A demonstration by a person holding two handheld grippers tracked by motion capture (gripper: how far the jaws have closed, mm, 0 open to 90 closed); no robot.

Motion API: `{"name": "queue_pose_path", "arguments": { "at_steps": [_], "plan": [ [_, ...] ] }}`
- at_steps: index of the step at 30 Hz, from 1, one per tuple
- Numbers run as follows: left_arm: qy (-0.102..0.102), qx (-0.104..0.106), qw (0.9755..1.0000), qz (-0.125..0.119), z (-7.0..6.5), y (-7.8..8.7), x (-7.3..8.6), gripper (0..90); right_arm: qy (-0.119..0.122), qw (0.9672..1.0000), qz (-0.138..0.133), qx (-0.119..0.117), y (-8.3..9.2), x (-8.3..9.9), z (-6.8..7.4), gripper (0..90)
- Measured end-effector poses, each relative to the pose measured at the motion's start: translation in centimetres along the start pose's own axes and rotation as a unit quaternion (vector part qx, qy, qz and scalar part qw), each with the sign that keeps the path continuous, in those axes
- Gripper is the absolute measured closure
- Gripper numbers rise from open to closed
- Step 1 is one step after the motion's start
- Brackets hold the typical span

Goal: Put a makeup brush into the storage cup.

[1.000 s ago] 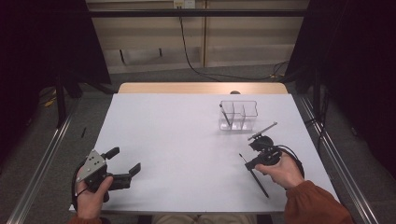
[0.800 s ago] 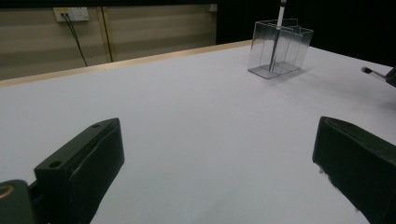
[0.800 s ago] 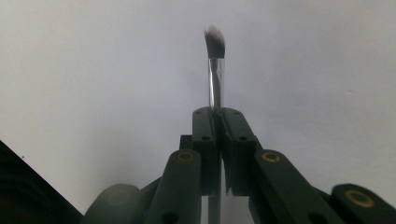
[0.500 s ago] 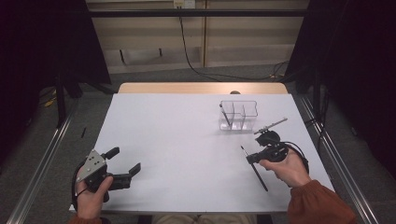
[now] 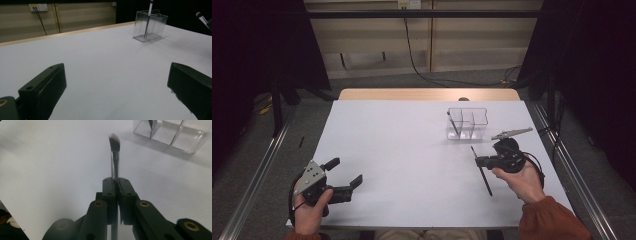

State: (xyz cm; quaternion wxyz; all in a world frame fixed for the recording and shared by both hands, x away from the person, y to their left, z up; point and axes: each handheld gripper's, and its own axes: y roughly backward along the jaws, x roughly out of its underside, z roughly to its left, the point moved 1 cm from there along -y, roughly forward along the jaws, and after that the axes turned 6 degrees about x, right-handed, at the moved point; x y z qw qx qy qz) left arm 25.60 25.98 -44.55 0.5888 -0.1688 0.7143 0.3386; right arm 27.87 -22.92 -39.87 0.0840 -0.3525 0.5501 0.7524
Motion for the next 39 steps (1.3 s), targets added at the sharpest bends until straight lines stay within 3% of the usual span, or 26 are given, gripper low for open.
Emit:
{"name": "queue_pose_path", "arguments": {
  "at_steps": [10,19,21,28,39],
  "plan": [
    [0.001,-0.002,1.0000,-0.001,-0.01,0.05,0.00,2.2,0.033,0.9971,-0.069,-0.002,0.51,0.08,0.65,85.1],
    [0.001,-0.001,1.0000,0.000,0.00,0.02,0.01,2.2,0.028,0.9904,-0.135,-0.012,0.77,0.30,0.07,85.0],
    [-0.001,-0.001,1.0000,0.000,-0.01,0.01,0.00,2.2,0.033,0.9876,-0.153,-0.018,0.87,0.26,0.02,85.1],
    [0.001,-0.001,1.0000,0.000,0.00,0.00,0.02,2.2,0.049,0.9830,-0.175,-0.025,0.79,-0.05,0.06,85.0],
    [0.002,-0.002,1.0000,0.000,0.02,-0.02,0.03,2.2,0.045,0.9741,-0.218,-0.039,0.78,-0.53,-0.10,84.9]
  ]
}}
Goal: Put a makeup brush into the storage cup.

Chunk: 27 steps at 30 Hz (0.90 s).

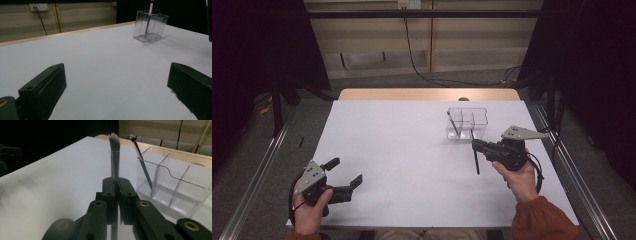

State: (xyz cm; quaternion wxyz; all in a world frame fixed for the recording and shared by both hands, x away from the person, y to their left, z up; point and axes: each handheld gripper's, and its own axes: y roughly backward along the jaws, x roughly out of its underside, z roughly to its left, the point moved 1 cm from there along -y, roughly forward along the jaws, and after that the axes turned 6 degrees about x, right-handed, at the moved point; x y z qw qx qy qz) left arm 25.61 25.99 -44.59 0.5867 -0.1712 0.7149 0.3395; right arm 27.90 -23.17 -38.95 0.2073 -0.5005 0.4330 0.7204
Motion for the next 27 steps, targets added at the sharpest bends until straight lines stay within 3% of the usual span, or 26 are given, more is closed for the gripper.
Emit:
{"name": "queue_pose_path", "arguments": {
  "at_steps": [3,6,27],
  "plan": [
    [0.000,0.000,1.0000,0.000,0.0,0.0,0.0,2.2,-0.002,0.9996,-0.017,-0.023,0.1,-0.2,0.1,85.0],
    [-0.001,0.000,1.0000,0.001,0.0,0.0,0.0,2.2,0.004,0.9992,-0.026,-0.030,0.1,-0.6,0.1,85.0],
    [0.000,0.001,1.0000,0.000,0.0,0.0,0.0,2.2,-0.002,0.9980,-0.062,-0.009,-1.2,-3.8,-0.6,85.0]
  ]
}}
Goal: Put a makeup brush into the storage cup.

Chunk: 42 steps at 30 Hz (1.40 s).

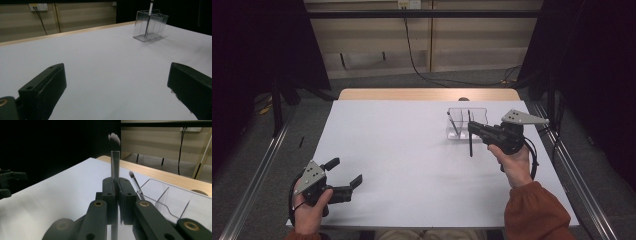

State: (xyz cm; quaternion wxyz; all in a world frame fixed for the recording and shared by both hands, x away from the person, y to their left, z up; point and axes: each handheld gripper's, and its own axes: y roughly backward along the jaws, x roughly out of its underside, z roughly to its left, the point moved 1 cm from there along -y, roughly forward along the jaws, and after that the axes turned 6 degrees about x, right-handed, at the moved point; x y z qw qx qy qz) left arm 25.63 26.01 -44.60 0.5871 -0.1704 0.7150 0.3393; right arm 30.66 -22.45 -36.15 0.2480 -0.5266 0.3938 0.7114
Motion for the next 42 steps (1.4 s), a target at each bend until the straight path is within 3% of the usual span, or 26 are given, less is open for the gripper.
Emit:
{"name": "queue_pose_path", "arguments": {
  "at_steps": [9,28,33,42],
  "plan": [
    [-0.001,0.001,1.0000,0.000,-0.1,0.0,0.0,2.2,0.024,0.9997,0.001,0.009,-1.3,-1.6,0.0,85.0],
    [-0.002,0.001,1.0000,-0.001,0.0,0.0,0.0,2.2,0.031,0.9990,-0.016,0.028,-3.1,-3.9,-0.4,84.9],
    [-0.003,0.003,1.0000,0.000,-0.1,-0.1,-0.1,2.2,0.020,0.9990,-0.029,0.028,-3.7,-4.3,-1.0,85.0],
    [-0.003,0.004,1.0000,0.000,-0.1,-0.1,0.0,2.2,0.026,0.9985,-0.022,0.044,-5.2,-4.6,-1.7,85.0]
  ]
}}
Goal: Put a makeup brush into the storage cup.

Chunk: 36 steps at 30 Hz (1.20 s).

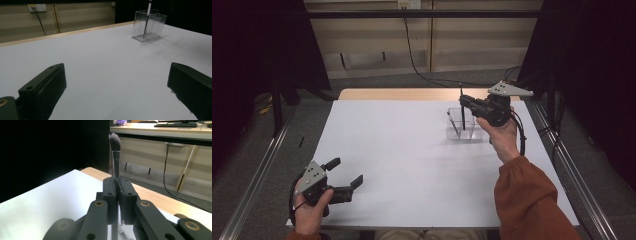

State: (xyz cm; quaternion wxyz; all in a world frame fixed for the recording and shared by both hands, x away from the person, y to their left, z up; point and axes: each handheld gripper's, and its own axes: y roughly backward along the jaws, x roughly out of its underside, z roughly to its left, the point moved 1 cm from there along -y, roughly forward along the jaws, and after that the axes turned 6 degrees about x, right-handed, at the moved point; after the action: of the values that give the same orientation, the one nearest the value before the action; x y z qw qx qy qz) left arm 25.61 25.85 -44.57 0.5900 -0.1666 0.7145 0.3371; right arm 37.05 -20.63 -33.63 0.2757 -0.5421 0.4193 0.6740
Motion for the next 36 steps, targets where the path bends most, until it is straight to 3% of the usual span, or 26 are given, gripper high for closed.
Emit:
{"name": "queue_pose_path", "arguments": {
  "at_steps": [17,24,28,36],
  "plan": [
    [0.001,0.004,1.0000,0.003,0.0,-0.1,0.0,2.2,-0.014,0.9997,-0.013,0.017,-3.2,-1.6,-1.4,85.0],
    [0.003,0.004,1.0000,0.002,0.0,-0.2,0.0,2.2,-0.023,0.9995,-0.007,0.023,-4.2,-1.0,-2.0,85.0],
    [0.000,0.004,1.0000,0.004,0.0,-0.2,0.0,2.2,-0.041,0.9986,-0.010,0.030,-4.5,-0.8,-2.4,85.0],
    [0.000,0.006,1.0000,0.006,0.0,-0.2,0.1,2.2,-0.045,0.9983,-0.001,0.037,-5.0,-0.2,-2.9,85.0]
  ]
}}
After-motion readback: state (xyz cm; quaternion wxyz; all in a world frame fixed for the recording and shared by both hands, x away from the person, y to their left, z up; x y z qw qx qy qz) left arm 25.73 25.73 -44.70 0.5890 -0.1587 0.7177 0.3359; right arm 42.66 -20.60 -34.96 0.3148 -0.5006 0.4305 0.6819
